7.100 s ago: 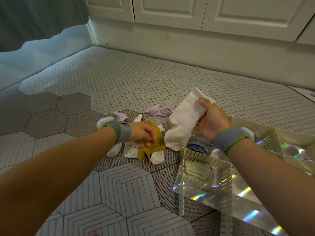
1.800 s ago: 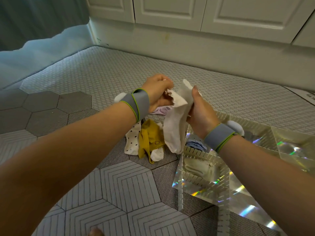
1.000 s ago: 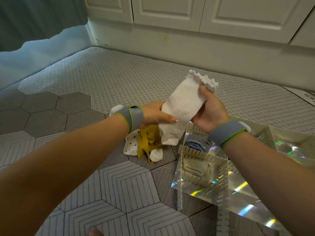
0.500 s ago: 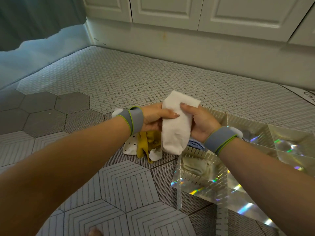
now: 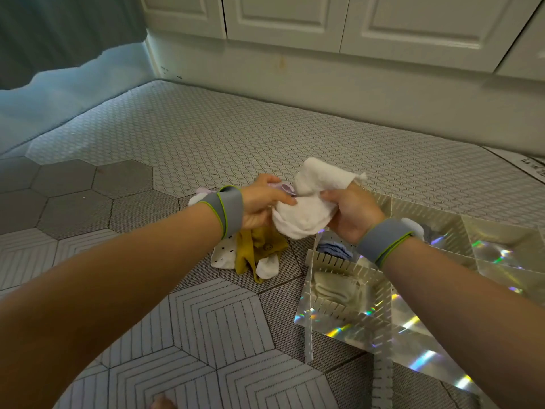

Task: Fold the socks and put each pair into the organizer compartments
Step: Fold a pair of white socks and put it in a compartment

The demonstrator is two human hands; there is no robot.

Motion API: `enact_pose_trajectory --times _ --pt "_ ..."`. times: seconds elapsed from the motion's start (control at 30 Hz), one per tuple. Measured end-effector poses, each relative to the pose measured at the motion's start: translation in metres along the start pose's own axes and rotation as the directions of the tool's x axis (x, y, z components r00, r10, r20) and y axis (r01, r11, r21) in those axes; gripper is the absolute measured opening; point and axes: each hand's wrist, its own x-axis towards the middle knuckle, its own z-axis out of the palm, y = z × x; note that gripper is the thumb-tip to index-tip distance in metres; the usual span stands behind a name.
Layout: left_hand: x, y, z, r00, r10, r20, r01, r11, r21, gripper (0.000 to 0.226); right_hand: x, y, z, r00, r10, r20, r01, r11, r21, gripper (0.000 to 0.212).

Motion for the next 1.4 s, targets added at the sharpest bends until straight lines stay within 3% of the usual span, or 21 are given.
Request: enact_pose_trajectory --times 0.13,0.2,0.3,0.37,0.43,0.57,0.63,0.7,0.77,0.8,0.9,1.0,1.17,1.23,1.33,1.4 --pt "0.006 0.012 0.007 0.997 -0.073 0.034 0.079 0.963 -0.258 0.009 -0.001 0.005 0.001 0.997 0.009 0.078 -0.002 0.995 -0.098 0.036" --pt "0.006 0.013 0.011 0.992 -0.115 0.059 0.128 0.929 -0.346 0.014 0.001 0.008 0.002 0.995 0.062 0.078 -0.055 0.994 -0.09 0.025" --pt "0.005 0.014 0.015 0.991 -0.135 0.008 0.126 0.895 -0.428 0.012 0.001 0.008 -0.002 0.985 0.147 0.093 -0.151 0.988 0.034 0.051" --pt "0.002 0.017 0.014 0.99 -0.139 0.008 0.126 0.876 -0.465 0.005 -0.001 0.005 -0.007 0.975 0.128 0.179 -0.138 0.989 0.046 0.071" --pt "0.0 0.019 0.01 0.988 -0.149 0.038 0.149 0.871 -0.468 0.021 -0.005 0.006 -0.01 0.961 0.106 0.257 -0.106 0.994 -0.013 0.074" --pt "-0.001 0.021 0.011 0.992 -0.114 0.045 0.122 0.936 -0.331 0.031 -0.005 0.01 -0.016 0.965 0.12 0.233 -0.111 0.992 -0.053 0.092" --pt "-0.003 0.019 0.012 0.99 -0.109 0.087 0.122 0.979 -0.163 0.02 -0.004 0.012 -0.016 0.976 0.119 0.183 -0.106 0.991 -0.079 0.067" --pt "-0.006 0.016 0.013 0.991 -0.119 0.055 0.109 0.981 0.161 0.011 -0.002 0.011 -0.015 0.987 0.106 0.117 -0.098 0.993 -0.067 0.038" --pt "-0.005 0.012 0.013 0.997 -0.071 -0.016 0.072 0.925 0.373 0.015 0.0 0.011 -0.016 0.99 0.107 0.086 -0.105 0.994 -0.027 0.047" --pt "-0.004 0.011 0.013 0.998 -0.052 -0.021 0.056 0.915 0.4 0.018 0.0 0.011 -0.015 0.99 0.104 0.093 -0.102 0.994 -0.03 0.057" --pt "-0.002 0.008 0.011 0.991 -0.103 0.089 0.071 0.947 0.312 0.028 -0.001 0.011 -0.016 0.991 0.083 0.109 -0.074 0.994 -0.085 0.071" --pt "-0.002 0.008 0.007 0.963 -0.167 0.209 0.135 0.978 0.159 0.041 -0.005 0.009 -0.017 0.976 0.092 0.197 -0.077 0.994 -0.082 0.055" --pt "0.008 0.001 -0.001 0.929 -0.325 0.179 0.343 0.936 -0.079 0.056 -0.007 0.01 -0.022 0.942 0.109 0.317 -0.073 0.99 -0.121 0.074" --pt "0.013 -0.006 -0.003 0.924 -0.343 0.17 0.364 0.924 -0.119 0.064 -0.009 0.012 -0.022 0.924 0.14 0.357 -0.094 0.985 -0.142 0.071" --pt "0.017 -0.007 -0.004 0.96 -0.25 0.13 0.274 0.936 -0.222 0.055 -0.01 0.016 -0.022 0.914 0.188 0.36 -0.097 0.962 -0.256 0.076" --pt "0.014 0.0 -0.001 0.98 -0.164 0.113 0.187 0.951 -0.248 0.023 -0.011 0.017 -0.022 0.907 0.231 0.352 -0.12 0.943 -0.311 0.09"
